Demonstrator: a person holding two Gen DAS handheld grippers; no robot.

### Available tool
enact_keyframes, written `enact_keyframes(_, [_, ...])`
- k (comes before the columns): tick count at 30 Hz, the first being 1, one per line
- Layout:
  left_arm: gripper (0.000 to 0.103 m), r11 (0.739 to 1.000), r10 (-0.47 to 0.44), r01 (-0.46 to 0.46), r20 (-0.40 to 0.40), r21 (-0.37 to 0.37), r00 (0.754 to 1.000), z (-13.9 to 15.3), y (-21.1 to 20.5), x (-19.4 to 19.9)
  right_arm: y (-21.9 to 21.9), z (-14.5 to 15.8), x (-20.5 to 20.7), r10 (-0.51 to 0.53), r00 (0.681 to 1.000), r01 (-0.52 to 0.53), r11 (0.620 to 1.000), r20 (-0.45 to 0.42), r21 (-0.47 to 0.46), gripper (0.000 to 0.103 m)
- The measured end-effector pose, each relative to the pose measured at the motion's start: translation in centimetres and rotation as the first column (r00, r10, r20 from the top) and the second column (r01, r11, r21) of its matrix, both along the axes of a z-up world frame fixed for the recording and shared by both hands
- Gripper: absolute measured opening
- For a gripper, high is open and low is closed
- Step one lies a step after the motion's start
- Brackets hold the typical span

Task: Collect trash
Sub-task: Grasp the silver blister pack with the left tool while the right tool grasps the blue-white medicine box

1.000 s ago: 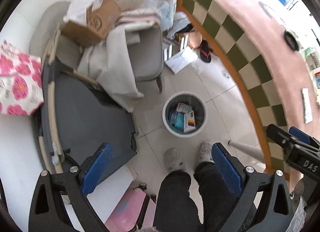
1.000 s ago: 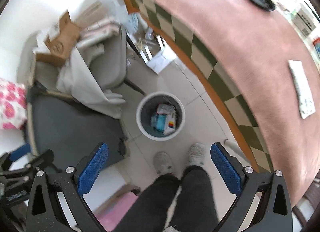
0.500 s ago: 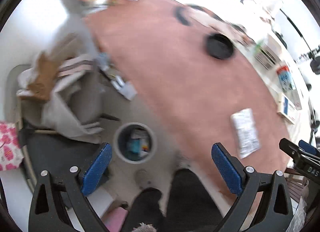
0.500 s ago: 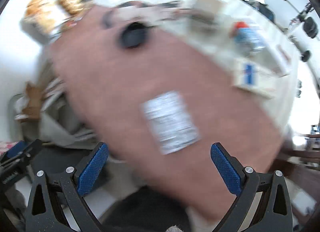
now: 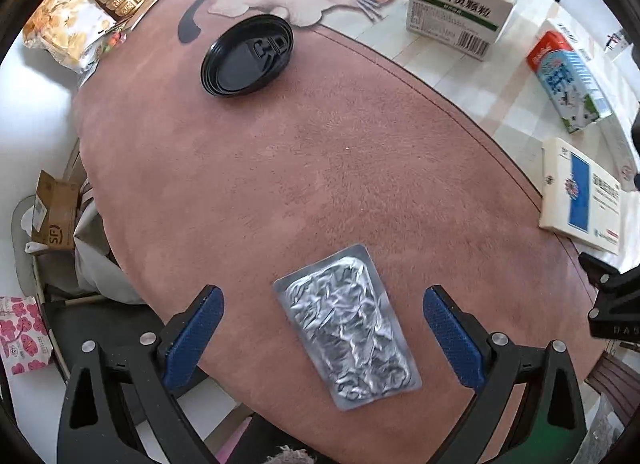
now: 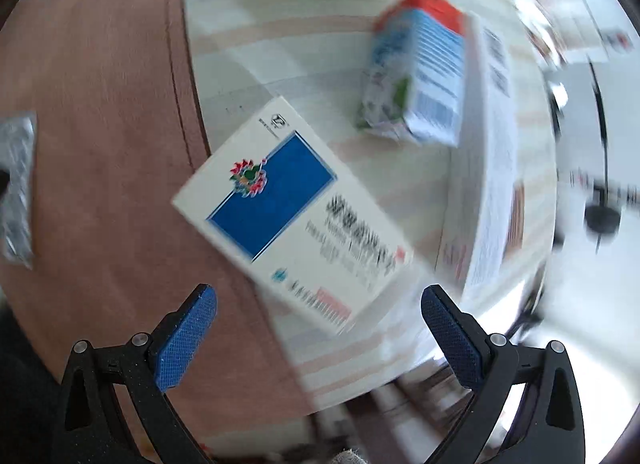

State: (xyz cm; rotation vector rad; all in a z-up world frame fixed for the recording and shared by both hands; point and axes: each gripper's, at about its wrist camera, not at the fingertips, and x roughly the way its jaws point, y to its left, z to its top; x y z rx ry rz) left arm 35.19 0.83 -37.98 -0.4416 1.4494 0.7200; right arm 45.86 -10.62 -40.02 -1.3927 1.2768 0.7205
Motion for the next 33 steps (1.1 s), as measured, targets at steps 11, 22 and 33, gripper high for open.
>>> enact_keyframes(11, [0.102,0.997,0.082,-0.082,-0.045,0.003,0.996,-0.8,2.8,-1.9,-0.6,-0.6,5.4,-0.311,0.926,0.327,0.944,-0.215,0.041,0.097])
enact_keyframes(22, [0.101,0.952,0.190,-0.195,-0.041,-0.234,0.981,-2.8,3.2,-4.4,-4.1,2.1,5.4,-0.623,0.663,0.719,0.685,-0.415,0.119,0.102])
enact_keyframes(33, [0.074,0.942,0.172,-0.172,-0.025,-0.290,0.985,-4.9,1.6,-2.6,-1.4,2.3,0.6,-0.428,0.879,0.473,0.841,-0.212,0.262,0.101])
